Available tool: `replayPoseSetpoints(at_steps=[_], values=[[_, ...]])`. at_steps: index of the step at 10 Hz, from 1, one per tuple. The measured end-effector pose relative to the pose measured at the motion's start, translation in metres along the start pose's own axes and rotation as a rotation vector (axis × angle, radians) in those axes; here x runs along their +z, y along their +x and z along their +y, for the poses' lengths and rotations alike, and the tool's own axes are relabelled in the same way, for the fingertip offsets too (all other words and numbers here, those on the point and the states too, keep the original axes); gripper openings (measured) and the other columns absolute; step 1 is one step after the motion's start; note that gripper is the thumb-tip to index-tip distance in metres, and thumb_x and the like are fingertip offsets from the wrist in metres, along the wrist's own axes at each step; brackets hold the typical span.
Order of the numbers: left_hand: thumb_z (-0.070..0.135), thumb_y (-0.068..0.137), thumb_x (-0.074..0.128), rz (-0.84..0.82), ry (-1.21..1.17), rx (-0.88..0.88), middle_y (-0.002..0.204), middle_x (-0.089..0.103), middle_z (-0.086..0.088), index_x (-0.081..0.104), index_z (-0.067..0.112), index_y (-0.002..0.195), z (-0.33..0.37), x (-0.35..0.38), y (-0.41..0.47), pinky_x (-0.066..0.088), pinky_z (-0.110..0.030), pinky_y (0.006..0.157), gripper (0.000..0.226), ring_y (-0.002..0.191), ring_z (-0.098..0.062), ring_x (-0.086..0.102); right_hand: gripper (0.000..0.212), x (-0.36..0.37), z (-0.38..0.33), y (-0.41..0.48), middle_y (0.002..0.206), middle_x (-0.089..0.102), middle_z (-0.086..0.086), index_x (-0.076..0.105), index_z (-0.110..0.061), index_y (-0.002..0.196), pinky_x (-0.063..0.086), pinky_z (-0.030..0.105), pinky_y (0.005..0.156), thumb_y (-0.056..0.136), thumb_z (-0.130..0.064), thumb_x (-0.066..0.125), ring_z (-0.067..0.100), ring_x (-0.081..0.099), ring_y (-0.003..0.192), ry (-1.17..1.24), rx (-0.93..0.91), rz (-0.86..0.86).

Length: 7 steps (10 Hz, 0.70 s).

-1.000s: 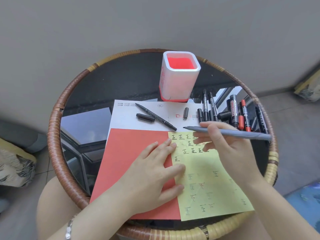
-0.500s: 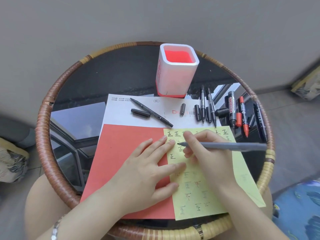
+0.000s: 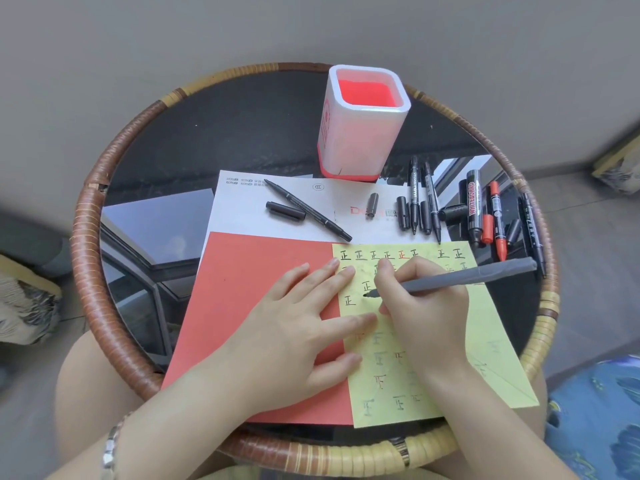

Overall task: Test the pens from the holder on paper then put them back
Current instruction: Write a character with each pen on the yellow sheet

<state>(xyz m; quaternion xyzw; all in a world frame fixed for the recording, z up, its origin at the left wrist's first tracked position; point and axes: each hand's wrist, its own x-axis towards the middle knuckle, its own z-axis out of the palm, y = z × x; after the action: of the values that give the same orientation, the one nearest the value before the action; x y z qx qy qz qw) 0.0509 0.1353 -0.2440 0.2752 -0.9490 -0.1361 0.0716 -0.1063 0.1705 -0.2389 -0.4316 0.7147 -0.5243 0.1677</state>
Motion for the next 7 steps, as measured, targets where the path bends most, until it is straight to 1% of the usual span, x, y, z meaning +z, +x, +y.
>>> replayPoseSetpoints(at_steps=[1,2,4,5,6,7], values=[[0.051,0.085,0.04,-0.005,0.003,-0.003,0.143,0.042,-0.011,0.059,0.038,0.118,0.0001,0.0,-0.0003,0.02,-0.042,0.106,0.04,0.135,-0.026,0.034,0.036,0.0004,0.0007,0.0005,0.047,0.058,0.007,0.051,-0.001,0.048,0.043,0.028,0.054,0.074,-0.025,0.06,0.018,0.051,0.043,-0.007,-0.003,0.001],[0.051,0.085,0.04,-0.003,0.003,-0.003,0.142,0.042,-0.012,0.059,0.038,0.118,0.0001,-0.0003,0.0003,0.02,-0.042,0.107,0.041,0.135,-0.026,0.035,0.035,0.0007,0.0015,0.0004,0.047,0.058,0.006,0.051,-0.002,0.048,0.044,0.029,0.055,0.074,-0.025,0.06,0.014,0.05,0.042,-0.015,-0.005,-0.002],[0.05,0.085,0.04,0.006,-0.005,0.0,0.142,0.043,-0.012,0.059,0.037,0.118,0.0002,-0.0003,0.0001,0.02,-0.042,0.107,0.04,0.134,-0.027,0.035,0.034,0.0024,0.0023,0.0012,0.049,0.06,0.002,0.052,-0.005,0.048,0.043,0.024,0.055,0.073,-0.026,0.06,0.01,0.05,0.042,-0.016,-0.009,-0.007],[0.05,0.085,0.041,0.007,-0.002,0.0,0.141,0.044,-0.012,0.059,0.037,0.118,0.0,-0.0001,0.0002,0.02,-0.042,0.107,0.04,0.134,-0.027,0.036,0.034,0.0027,0.0029,0.0009,0.048,0.058,0.005,0.051,-0.004,0.048,0.044,0.028,0.055,0.073,-0.025,0.06,0.014,0.049,0.042,-0.029,-0.017,-0.008],[0.05,0.085,0.041,0.006,-0.001,-0.001,0.141,0.044,-0.013,0.059,0.037,0.117,-0.0003,0.0003,0.0006,0.02,-0.042,0.107,0.04,0.133,-0.027,0.037,0.035,0.0026,0.0031,0.0017,0.048,0.057,0.011,0.051,-0.002,0.049,0.044,0.033,0.056,0.073,-0.025,0.059,0.022,0.05,0.044,-0.041,-0.01,0.019],[0.05,0.085,0.041,0.003,-0.002,0.0,0.141,0.043,-0.012,0.059,0.037,0.117,-0.0002,0.0005,0.0004,0.02,-0.042,0.107,0.04,0.134,-0.028,0.036,0.035,0.0015,0.003,0.0023,0.047,0.056,0.01,0.049,-0.002,0.049,0.044,0.031,0.056,0.073,-0.026,0.058,0.02,0.05,0.043,-0.028,0.004,0.024]])
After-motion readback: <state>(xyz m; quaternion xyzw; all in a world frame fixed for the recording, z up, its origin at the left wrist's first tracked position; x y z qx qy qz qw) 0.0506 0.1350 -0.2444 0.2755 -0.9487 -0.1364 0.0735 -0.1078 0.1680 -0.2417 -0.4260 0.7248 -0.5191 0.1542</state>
